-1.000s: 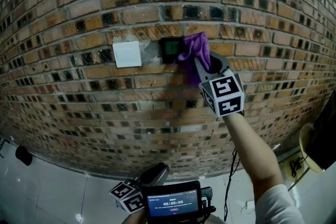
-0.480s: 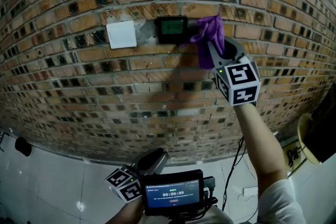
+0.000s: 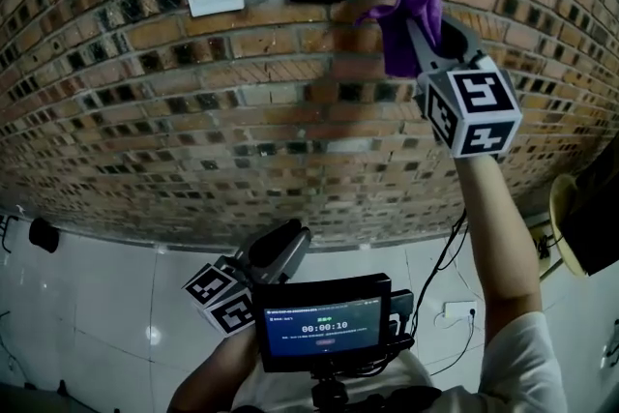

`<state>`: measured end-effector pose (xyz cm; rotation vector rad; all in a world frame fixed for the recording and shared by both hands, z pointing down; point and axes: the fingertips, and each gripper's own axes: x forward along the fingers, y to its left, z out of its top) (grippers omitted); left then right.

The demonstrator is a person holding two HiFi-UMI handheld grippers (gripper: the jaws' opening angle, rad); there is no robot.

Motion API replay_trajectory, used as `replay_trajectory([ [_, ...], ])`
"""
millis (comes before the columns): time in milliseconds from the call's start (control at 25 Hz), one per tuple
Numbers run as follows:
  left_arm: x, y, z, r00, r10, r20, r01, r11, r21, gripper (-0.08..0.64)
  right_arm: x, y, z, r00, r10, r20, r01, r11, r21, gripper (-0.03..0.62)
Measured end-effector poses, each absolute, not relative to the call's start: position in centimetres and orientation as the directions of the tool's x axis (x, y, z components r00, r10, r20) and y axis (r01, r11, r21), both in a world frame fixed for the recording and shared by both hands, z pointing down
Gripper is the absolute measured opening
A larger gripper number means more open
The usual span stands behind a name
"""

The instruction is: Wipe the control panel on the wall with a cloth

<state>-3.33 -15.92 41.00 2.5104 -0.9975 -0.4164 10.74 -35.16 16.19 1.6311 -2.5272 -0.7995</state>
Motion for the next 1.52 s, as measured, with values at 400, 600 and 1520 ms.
replay_trajectory([
  [400,-3.1,-15.7,41.2,0.703,-0.700,-0.125,-0.578,-0.665,0.473,0.081,11.0,-33.8,18.5,-0.457,-0.863,-0.213,-0.841,0.341,0.420,0.080],
  [600,-3.2,-15.8,41.6,0.702,-0.700,-0.131,-0.576,-0.666,0.473,0.081,10.9,-32.6,19.8,-0.465,-0.861,-0.206,-0.841,0.357,0.407,0.080],
  [1520,-3.2,-16.3,41.8,0.710,-0.694,-0.119,-0.569,-0.665,0.484,0.081,12.3,-29.1,24.5,-0.470,-0.870,-0.147,-0.851,0.402,0.339,0.080],
])
